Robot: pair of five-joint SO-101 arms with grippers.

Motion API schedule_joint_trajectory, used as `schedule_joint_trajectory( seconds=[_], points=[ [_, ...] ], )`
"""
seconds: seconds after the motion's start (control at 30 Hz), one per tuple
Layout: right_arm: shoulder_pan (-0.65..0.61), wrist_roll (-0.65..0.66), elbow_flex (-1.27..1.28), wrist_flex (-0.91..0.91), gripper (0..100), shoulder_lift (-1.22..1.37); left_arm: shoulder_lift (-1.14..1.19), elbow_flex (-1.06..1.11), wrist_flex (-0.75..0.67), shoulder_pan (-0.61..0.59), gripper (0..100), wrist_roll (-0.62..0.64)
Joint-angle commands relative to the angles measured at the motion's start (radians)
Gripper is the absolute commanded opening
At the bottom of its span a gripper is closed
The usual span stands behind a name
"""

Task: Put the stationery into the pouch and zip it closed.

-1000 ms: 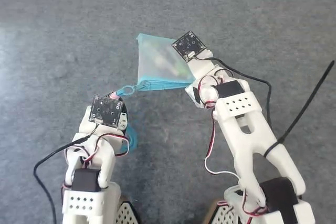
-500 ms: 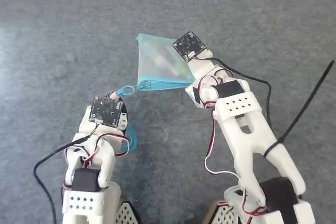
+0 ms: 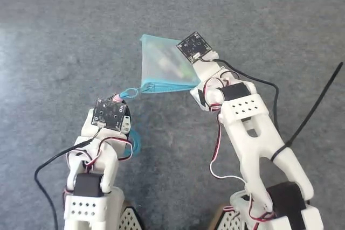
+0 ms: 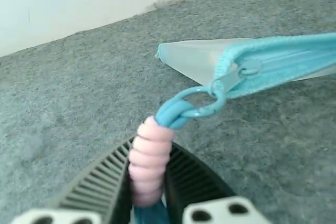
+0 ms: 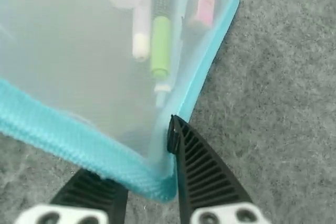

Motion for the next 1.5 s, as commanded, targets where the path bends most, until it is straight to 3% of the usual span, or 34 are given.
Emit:
schedule_joint_trajectory(
  seconds=[0.0, 1.47],
  points=[
    [0.018, -0.028, 0.008, 0.016, 0.8, 0.015, -0.015, -0.022, -0.038, -0.003, 1, 0.031],
    [0.016, -0.069, 0.017, 0.021, 0.8, 0.005, -0.015, -0.022, -0.037, -0.003, 1, 0.031]
  ],
)
